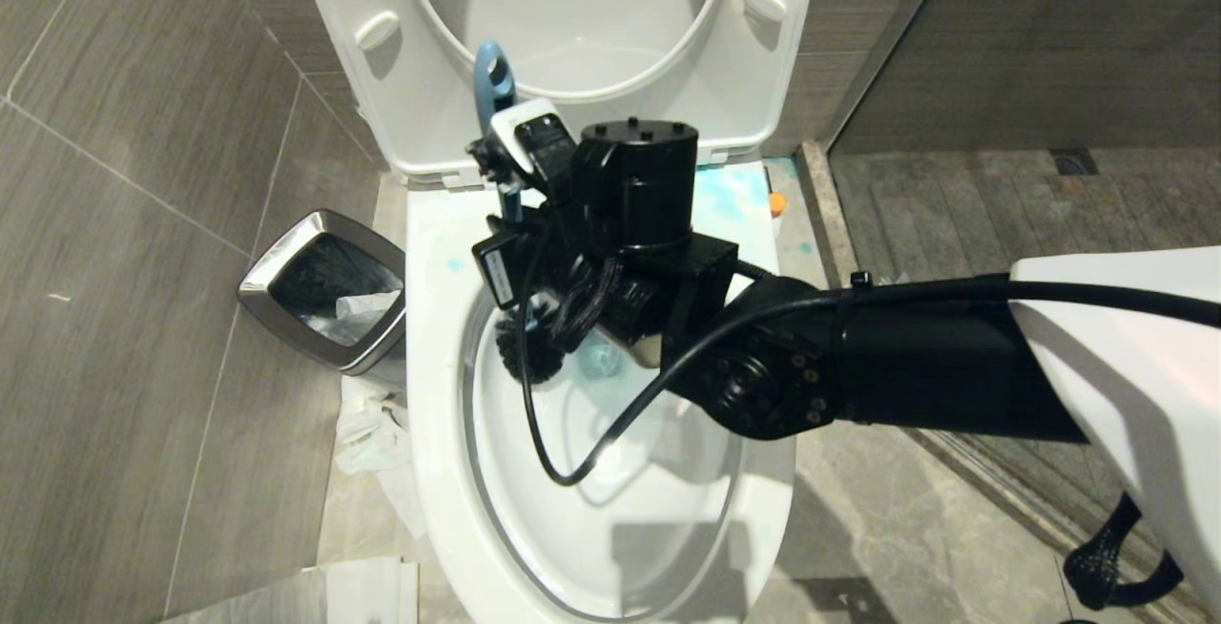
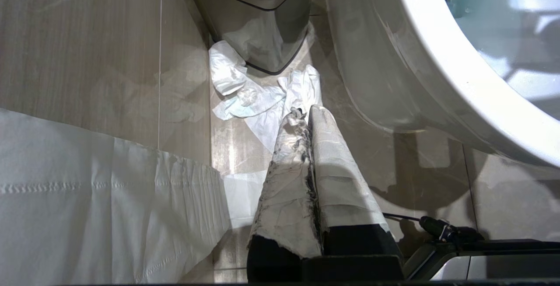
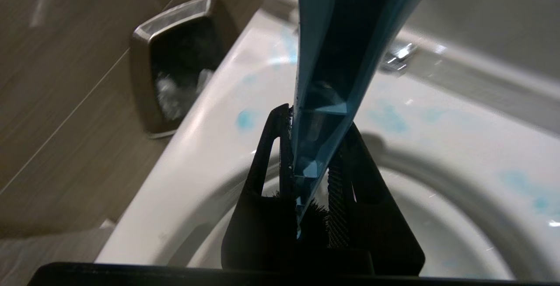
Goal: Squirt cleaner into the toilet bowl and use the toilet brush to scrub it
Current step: Scrub the toilet bowl
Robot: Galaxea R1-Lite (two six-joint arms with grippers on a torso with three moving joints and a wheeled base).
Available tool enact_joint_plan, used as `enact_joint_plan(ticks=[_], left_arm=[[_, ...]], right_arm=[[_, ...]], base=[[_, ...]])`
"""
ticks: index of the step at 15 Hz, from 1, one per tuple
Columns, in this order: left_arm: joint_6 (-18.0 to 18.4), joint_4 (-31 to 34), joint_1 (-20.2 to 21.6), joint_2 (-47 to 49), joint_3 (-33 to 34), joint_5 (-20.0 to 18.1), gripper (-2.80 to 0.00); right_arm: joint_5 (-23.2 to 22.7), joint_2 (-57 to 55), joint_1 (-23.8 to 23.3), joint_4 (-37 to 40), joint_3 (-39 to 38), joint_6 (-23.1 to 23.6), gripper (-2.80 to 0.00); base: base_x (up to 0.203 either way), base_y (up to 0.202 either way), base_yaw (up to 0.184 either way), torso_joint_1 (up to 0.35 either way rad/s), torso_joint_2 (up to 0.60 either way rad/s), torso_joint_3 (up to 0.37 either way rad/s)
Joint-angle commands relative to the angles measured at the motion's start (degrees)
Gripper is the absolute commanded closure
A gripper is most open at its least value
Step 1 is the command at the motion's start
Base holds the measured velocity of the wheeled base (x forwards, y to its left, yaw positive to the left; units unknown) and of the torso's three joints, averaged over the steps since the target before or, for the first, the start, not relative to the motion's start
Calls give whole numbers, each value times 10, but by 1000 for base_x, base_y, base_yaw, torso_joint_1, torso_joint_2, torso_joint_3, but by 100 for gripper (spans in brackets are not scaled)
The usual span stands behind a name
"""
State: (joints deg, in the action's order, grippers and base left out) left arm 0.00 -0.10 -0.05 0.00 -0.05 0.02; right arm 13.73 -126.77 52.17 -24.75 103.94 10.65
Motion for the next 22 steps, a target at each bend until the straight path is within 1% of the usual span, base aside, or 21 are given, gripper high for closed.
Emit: enact_joint_plan(ticks=[1,4,7,9,12,14,17,20,22], left_arm=[[0,0,0,0,0,0,0],[0,0,0,0,0,1,0],[0,0,0,0,0,0,0],[0,0,0,0,0,0,0],[0,0,0,0,0,0,0],[0,0,0,0,0,0,0],[0,0,0,0,0,0,0],[0,0,0,0,0,1,0],[0,0,0,0,0,0,0]], right_arm=[[5,18,31,-5,-61,-1,0],[6,82,53,-18,-189,-4,0],[7,178,55,-28,-309,-4,0],[7,232,37,-30,-366,-5,0],[7,288,-14,-30,-419,-4,0],[7,302,-43,-30,-426,-4,0],[6,297,-73,-30,-389,-3,0],[3,285,-77,-30,-320,-4,0],[2,294,-70,-29,-288,-5,0]], base=[[0,0,0,0,0,0],[0,0,0,0,0,0],[0,0,0,0,0,0],[0,0,0,0,0,0],[0,0,0,0,0,0],[0,0,0,0,0,0],[0,0,0,0,0,0],[0,0,0,0,0,0],[0,0,0,0,0,0]])
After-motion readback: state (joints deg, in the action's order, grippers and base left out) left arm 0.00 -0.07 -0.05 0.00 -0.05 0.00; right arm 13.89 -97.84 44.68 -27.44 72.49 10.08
